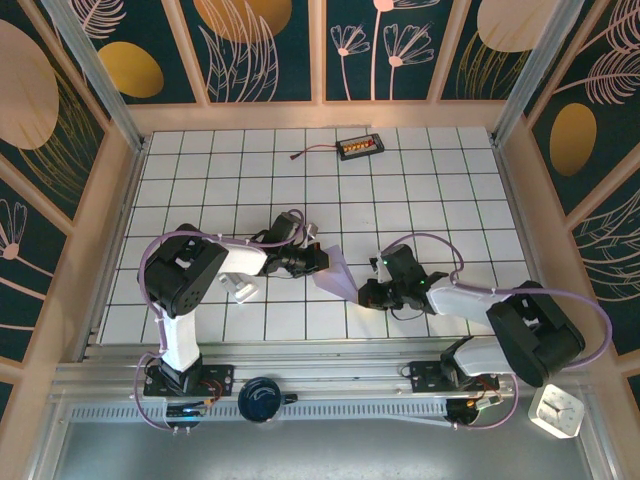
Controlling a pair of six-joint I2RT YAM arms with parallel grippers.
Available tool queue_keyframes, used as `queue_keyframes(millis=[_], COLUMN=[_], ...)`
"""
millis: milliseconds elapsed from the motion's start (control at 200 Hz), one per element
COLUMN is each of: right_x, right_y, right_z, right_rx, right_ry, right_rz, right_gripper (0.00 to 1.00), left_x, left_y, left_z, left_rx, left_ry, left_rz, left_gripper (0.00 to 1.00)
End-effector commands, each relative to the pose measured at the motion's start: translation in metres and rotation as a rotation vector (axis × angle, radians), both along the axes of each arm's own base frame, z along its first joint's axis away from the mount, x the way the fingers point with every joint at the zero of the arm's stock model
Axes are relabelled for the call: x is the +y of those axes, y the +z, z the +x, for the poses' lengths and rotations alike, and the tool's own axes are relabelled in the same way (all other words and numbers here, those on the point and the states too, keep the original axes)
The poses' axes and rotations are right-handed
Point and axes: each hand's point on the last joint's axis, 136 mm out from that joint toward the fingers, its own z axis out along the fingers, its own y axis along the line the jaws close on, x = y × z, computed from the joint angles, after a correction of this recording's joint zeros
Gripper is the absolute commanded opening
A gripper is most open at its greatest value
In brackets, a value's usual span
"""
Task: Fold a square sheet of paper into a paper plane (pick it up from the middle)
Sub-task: Fourth fold the wing at the center of the table.
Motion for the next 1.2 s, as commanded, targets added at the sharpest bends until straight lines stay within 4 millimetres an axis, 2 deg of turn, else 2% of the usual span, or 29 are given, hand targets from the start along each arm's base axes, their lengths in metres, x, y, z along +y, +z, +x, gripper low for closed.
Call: queue_keyframes(millis=[0, 230, 636, 756, 1196], right_x=[-0.006, -0.011, -0.007, -0.014, -0.036], right_y=[-0.008, -0.013, 0.000, -0.001, -0.034], right_z=[-0.001, -0.001, 0.001, 0.007, -0.010], right_rx=[0.021, 0.051, 0.043, 0.054, 0.179], right_ry=[-0.011, -0.037, -0.034, -0.078, -0.151], right_rz=[-0.015, -0.008, 0.042, 0.058, -0.007], right_gripper=[0.05, 0.05, 0.05, 0.04, 0.02], left_x=[0.011, 0.010, 0.011, 0.011, 0.011], left_y=[-0.022, -0.021, -0.022, -0.022, -0.023], left_z=[-0.003, -0.002, -0.003, -0.003, -0.004], left_rx=[0.033, 0.031, 0.032, 0.032, 0.035], left_ry=[0.004, 0.004, 0.001, 0.000, -0.003], left_rz=[0.067, 0.064, 0.069, 0.070, 0.068], left_gripper=[0.04, 0.04, 0.04, 0.04, 0.04])
